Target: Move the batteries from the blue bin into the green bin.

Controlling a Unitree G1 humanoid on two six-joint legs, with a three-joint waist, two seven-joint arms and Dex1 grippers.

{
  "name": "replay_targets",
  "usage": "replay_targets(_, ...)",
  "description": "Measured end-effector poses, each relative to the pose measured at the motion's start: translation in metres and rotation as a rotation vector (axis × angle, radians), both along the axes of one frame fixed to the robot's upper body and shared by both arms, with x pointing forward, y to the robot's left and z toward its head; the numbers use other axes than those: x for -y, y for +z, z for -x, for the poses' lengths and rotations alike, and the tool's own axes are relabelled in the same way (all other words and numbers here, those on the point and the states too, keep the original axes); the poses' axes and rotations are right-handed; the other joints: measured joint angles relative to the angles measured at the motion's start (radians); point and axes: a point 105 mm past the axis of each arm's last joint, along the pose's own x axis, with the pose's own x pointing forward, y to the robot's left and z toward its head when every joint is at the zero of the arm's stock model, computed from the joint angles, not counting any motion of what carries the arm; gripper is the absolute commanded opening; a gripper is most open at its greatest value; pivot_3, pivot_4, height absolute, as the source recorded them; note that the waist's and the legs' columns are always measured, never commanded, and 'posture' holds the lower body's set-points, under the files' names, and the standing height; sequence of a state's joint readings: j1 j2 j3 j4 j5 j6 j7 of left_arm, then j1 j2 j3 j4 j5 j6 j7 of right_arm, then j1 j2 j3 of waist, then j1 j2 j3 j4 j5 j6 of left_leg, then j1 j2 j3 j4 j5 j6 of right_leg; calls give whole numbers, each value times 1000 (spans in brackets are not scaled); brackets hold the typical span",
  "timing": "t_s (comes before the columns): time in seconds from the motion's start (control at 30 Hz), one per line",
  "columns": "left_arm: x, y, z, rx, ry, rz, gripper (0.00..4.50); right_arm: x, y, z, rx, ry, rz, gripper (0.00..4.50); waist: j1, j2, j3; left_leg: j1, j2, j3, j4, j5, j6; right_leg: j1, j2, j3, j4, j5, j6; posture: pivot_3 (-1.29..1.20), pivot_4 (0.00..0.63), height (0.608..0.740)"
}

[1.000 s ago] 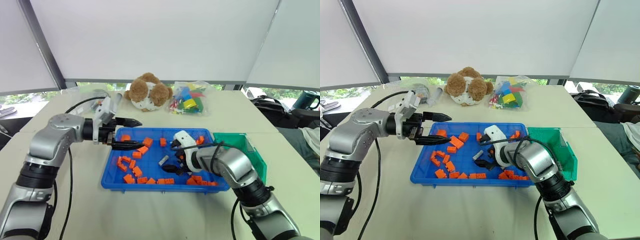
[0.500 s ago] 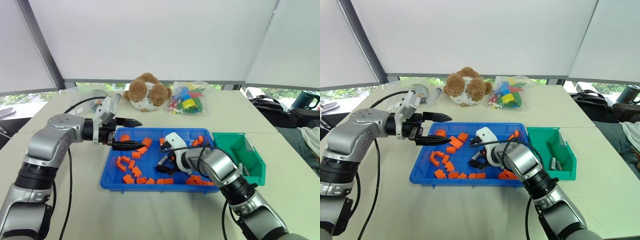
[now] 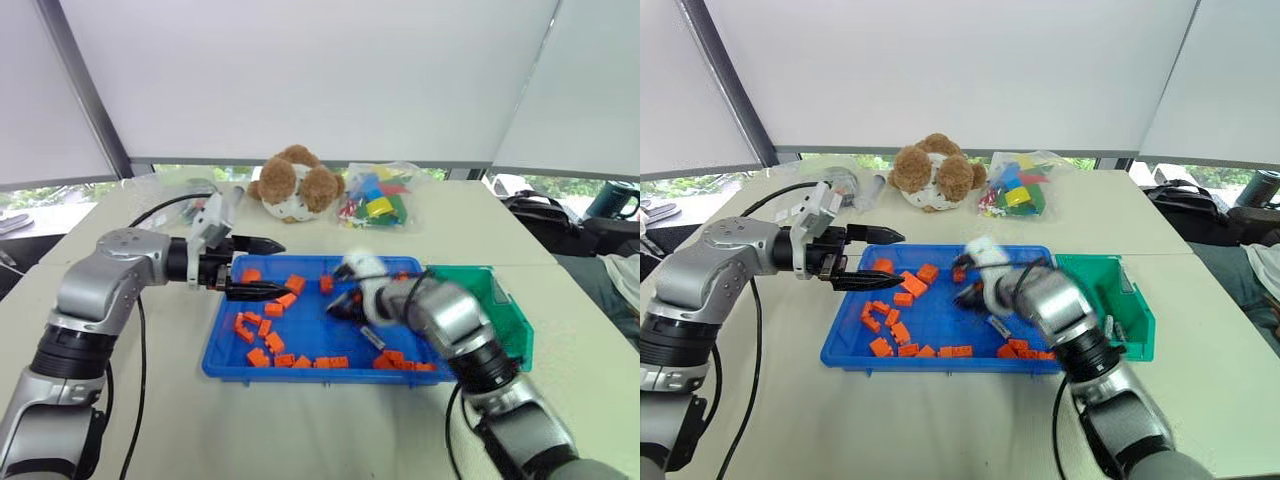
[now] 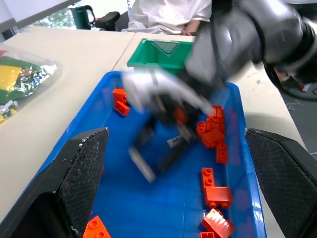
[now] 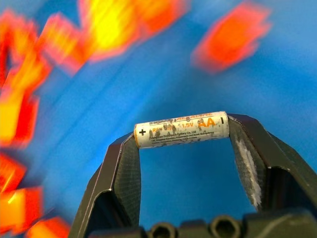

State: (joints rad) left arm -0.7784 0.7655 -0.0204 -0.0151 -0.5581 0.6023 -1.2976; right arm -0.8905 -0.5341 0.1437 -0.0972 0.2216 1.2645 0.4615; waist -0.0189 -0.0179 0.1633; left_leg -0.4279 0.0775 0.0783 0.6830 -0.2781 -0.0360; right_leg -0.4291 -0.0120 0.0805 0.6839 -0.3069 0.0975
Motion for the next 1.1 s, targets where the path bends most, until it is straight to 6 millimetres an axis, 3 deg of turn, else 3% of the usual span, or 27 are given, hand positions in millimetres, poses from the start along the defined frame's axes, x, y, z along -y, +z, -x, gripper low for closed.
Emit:
replay_targets(0.03, -1, -1, 0, -4, 5, 0, 4500, 26, 21, 1, 63, -62, 10, 2198, 8, 0, 0, 0, 0, 0, 0, 0, 0, 0, 0, 0, -1, 0, 0, 0, 150, 733)
replay_targets(0.13, -1, -2, -1, -10, 4, 4, 4500, 80, 46, 17, 126, -151, 76, 2198, 12, -1, 0, 0, 0, 0, -1, -1, 2, 1, 1, 0, -2, 0, 0, 0, 150, 733)
replay_targets(0.23, 2, -4, -1, -17, -10, 17, 4500, 111, 35, 30, 72, -182, 104, 2198, 2, -1, 0, 1, 0, 1, -1, -1, 3, 1, 1, 1, -2, 0, 0, 0, 150, 733)
replay_targets(0.37, 6, -4, -1, -21, -24, 24, 4500, 128, 8, 46, -27, -152, 140, 2198, -4, 0, 0, 2, 0, 1, 0, -1, 3, 1, 2, 2, -1, 0, 0, 0, 150, 733)
replay_targets(0.47, 4, -5, -4, -24, -21, 28, 4500, 125, -8, 57, -81, -77, 119, 2198, -1, 0, 0, 2, 0, 1, 0, -1, 3, 1, 2, 2, -1, 0, 0, 0, 150, 733)
replay_targets(0.53, 4, -5, -4, -20, -22, 26, 4500, 123, -10, 58, -83, -59, 116, 3317, 1, 0, 0, 2, 0, 1, 0, -1, 3, 1, 2, 2, -1, 0, 0, 0, 150, 733)
replay_targets(0.57, 4, -5, -4, -19, -23, 26, 4500, 122, -9, 58, -78, -54, 118, 3569, 2, 0, 0, 2, 0, 1, 0, -1, 3, 1, 2, 2, -1, 0, 0, 0, 150, 733)
replay_targets(0.63, 5, -4, -4, -17, -27, 24, 4500, 120, -7, 58, -63, -42, 121, 4481, 5, 0, 0, 2, 0, 1, 0, -1, 3, 1, 2, 2, -1, 0, 0, 0, 150, 733)
replay_targets(0.83, 4, -5, -4, -17, -29, 18, 4500, 97, 12, 64, -4, 61, 120, 4481, 6, 0, 0, 2, 0, 1, 0, -1, 3, 1, 2, 2, -1, 0, 0, 0, 150, 733)
replay_targets(0.97, 4, -5, -5, -15, -35, 20, 4500, 65, 32, 68, 58, 163, 79, 4481, 4, 0, 0, 2, 1, 1, 0, -1, 3, 1, 2, 2, -1, 0, 0, 0, 150, 733)
replay_targets(1.03, 4, -5, -5, -11, -38, 21, 4500, 46, 24, 69, 34, 204, 31, 4481, 4, -1, -1, 2, 1, 0, 0, -1, 3, 1, 2, 2, -1, 0, 0, 0, 150, 733)
replay_targets(1.1, 3, -5, -5, -13, -36, 22, 4500, 27, 2, 70, -32, 239, 1, 4481, 5, -1, -1, 2, 1, 0, 1, -1, 2, 1, 2, 2, -1, 0, 0, 0, 150, 733)
